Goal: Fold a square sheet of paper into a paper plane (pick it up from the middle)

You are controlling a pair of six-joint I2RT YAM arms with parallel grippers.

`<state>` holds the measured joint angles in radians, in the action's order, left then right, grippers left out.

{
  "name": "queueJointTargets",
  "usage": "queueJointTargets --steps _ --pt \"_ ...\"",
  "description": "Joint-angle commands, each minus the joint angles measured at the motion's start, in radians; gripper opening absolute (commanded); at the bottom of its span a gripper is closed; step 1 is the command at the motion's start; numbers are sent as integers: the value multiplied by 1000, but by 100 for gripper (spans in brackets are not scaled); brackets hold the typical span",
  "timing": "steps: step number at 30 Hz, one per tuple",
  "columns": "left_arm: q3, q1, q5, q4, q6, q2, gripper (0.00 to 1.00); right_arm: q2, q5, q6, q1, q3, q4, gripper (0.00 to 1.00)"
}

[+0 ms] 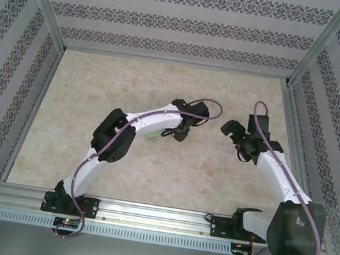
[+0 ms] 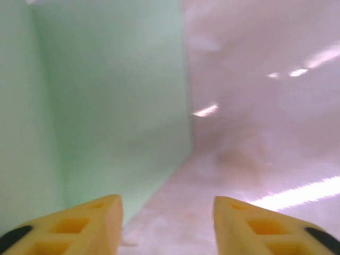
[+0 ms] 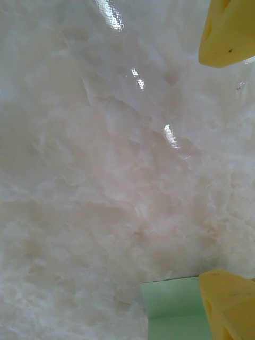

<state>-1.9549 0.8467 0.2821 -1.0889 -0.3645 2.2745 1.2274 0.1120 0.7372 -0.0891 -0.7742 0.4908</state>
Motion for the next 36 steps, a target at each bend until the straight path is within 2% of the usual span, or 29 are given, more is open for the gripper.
queueJointTargets --steps 1,5,8,12,14,19,23,29,36 --pt "-50 -12 -203 44 -4 -129 59 33 48 -22 8 -49 -5 98" --pt "5 -77 -333 122 -53 -211 71 81 100 -24 -14 -73 -31 96" --pt "133 -158 -416 236 -109 -306 81 125 109 -25 -73 -118 -41 89" --pt "331 -292 -483 370 -173 -418 93 212 110 -13 -204 -205 -63 77" --pt "433 -362 -475 402 -199 -471 99 273 93 -9 -291 -275 -64 68" --pt "593 -501 -444 422 -226 -570 100 466 85 19 -475 -444 -87 50" --pt "681 -579 -438 426 -262 -628 100 655 132 40 -570 -607 -82 40" --pt "726 -620 -436 407 -261 -661 100 858 161 28 -631 -816 -9 35" --pt "745 -625 -466 426 -258 -664 100 952 178 11 -636 -869 33 36"
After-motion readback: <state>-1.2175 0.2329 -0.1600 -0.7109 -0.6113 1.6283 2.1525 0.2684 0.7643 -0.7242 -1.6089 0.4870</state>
